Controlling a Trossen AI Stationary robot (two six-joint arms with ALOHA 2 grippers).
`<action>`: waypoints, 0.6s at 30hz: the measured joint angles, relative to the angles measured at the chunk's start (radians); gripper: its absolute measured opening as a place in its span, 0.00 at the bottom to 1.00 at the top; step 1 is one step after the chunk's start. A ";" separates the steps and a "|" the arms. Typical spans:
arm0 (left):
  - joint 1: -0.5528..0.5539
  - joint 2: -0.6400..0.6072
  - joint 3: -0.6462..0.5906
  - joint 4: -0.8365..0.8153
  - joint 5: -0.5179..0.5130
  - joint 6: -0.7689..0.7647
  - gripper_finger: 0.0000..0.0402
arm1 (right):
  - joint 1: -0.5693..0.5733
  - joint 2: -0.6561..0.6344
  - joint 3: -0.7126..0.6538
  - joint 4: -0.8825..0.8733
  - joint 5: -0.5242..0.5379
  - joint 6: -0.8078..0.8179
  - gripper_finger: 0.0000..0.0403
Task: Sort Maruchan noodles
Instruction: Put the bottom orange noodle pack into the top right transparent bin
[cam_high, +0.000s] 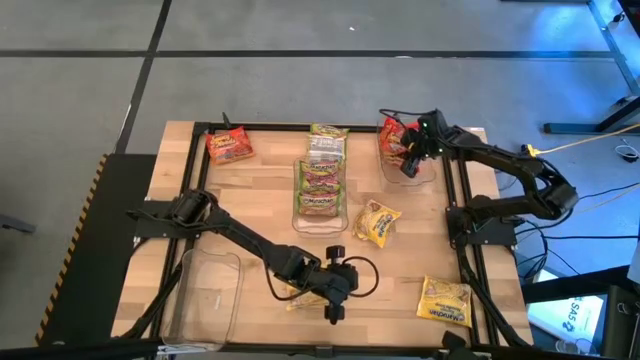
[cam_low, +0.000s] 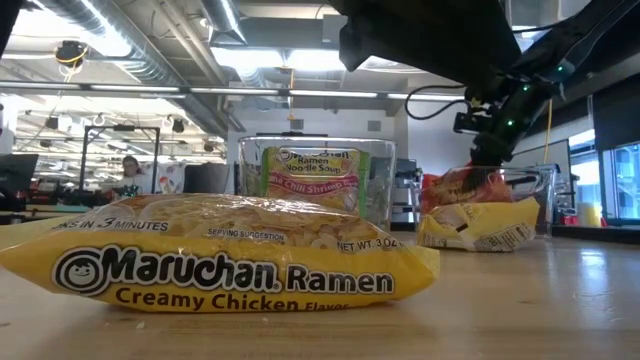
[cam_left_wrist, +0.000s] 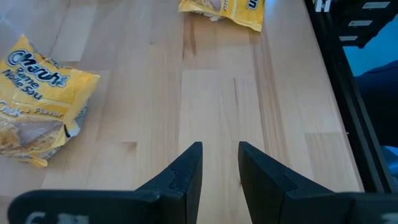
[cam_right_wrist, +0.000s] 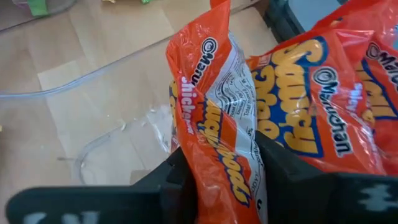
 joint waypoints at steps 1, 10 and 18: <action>-0.001 0.000 0.000 -0.001 0.007 0.000 0.24 | 0.000 0.006 0.000 0.006 0.001 0.000 0.25; -0.003 0.000 0.000 -0.002 0.018 0.006 0.24 | 0.001 0.019 0.000 0.029 0.122 -0.018 0.40; -0.003 0.000 0.000 -0.002 0.029 0.006 0.24 | 0.001 0.018 0.000 0.029 0.169 -0.023 0.51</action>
